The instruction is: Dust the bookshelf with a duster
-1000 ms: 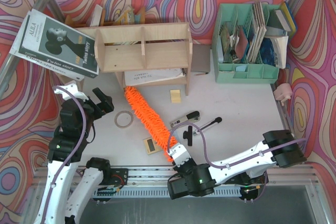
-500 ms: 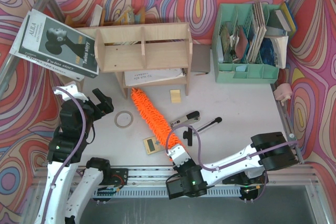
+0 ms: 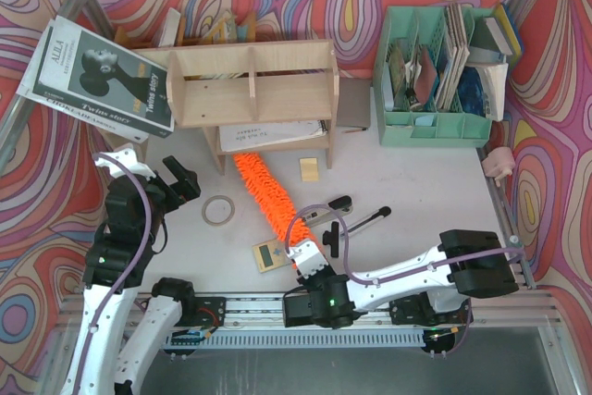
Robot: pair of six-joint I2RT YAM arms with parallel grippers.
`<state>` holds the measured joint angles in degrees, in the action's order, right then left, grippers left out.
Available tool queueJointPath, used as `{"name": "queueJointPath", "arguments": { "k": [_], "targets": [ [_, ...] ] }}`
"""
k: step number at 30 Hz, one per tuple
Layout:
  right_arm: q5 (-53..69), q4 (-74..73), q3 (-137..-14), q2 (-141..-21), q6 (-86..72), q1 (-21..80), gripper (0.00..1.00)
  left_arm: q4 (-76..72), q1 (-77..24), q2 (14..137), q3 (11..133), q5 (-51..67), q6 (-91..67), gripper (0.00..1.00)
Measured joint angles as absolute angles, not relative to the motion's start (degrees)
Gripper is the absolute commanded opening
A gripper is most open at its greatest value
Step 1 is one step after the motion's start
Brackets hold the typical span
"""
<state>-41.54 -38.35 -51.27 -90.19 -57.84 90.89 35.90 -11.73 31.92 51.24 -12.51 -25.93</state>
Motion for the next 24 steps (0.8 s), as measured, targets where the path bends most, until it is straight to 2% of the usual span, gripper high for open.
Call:
{"name": "queueJointPath", "arguments": {
  "k": [13,18,24],
  "targets": [
    [-41.98,-56.21,-50.19,-86.52,-80.18,90.02,0.0,35.9,-11.73,31.94,51.24,-12.49,-25.91,0.98],
    [-42.35,-55.02,-52.47,-88.79,-76.18,89.95,0.0,35.9,-11.68,31.94,51.24,-12.49,-25.93,0.99],
    [-43.09,-44.95,-56.55,-92.68,-64.12,90.39,0.0,35.9,-11.68,31.94,51.24,-12.49,-25.91,0.99]
  ]
}}
